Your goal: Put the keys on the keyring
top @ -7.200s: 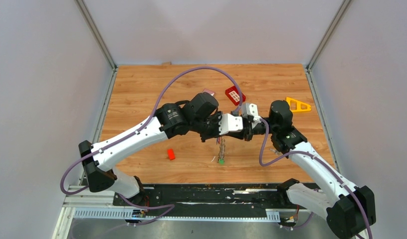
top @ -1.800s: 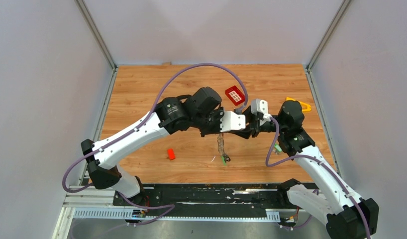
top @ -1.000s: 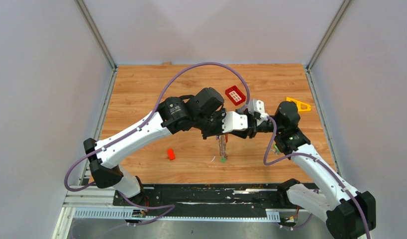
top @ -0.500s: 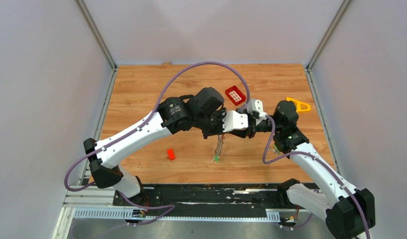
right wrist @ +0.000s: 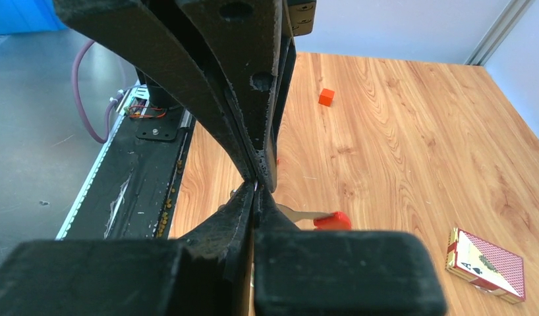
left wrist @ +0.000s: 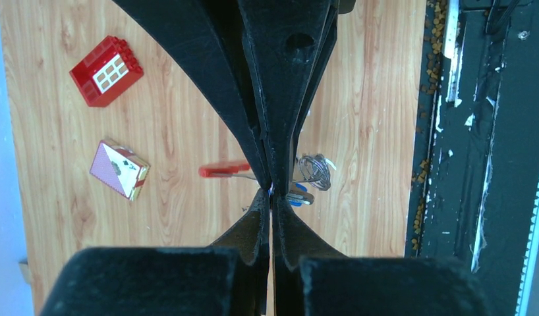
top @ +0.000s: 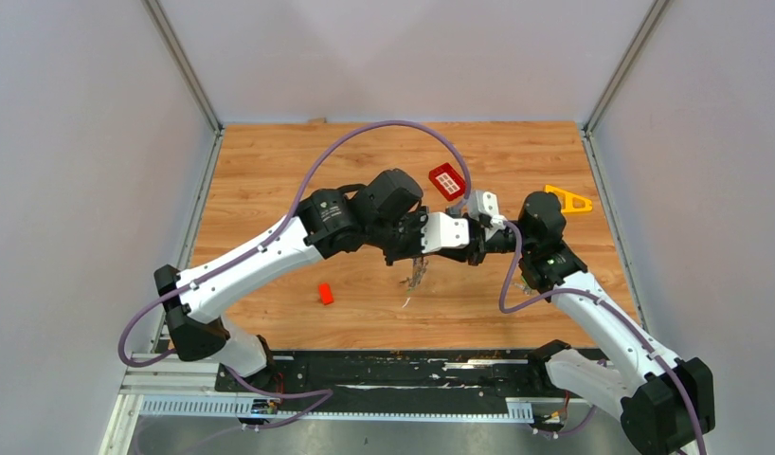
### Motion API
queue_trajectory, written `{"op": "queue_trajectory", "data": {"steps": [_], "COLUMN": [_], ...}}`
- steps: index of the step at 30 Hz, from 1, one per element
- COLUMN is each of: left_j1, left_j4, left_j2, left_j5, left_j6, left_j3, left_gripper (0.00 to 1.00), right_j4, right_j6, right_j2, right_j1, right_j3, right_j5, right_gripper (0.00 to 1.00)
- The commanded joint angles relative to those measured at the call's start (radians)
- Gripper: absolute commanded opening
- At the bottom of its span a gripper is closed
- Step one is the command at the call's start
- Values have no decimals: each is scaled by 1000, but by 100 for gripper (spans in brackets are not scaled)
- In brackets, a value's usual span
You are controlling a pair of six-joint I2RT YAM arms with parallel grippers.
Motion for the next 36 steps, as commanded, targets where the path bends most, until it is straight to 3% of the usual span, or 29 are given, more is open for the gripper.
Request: {"op": "queue_trajectory", "data": {"steps": [1,7,10,15,26,36], "left_j1": [38,142,165,172,172,172], "left_j4": [58,136,175,252,282,274], "left_j2": [-82,-176,-203,-214,-146,-122], "left_j5": [75,231,280,329,368,393], "left_j6": [13,30,27,-15,-40,-36], "left_j3": [-43,-144,-187,-233,-232,-238], "left_gripper": [3,33,38,39,30,0], "right_j4": [-6,45,72,82,91,91], "right_j6": [-26,60,96,106,117,117], "right_j2": [-27,-46,-48,-45,-49,-47], "right_j1": [-4,-22,-28,-30,-30,-30], "right_j3": [20,44,49,46,44,44], "right_j5": [18,-4,-15,-18,-26,-22], "right_gripper": [0,0,0,0,0,0]}}
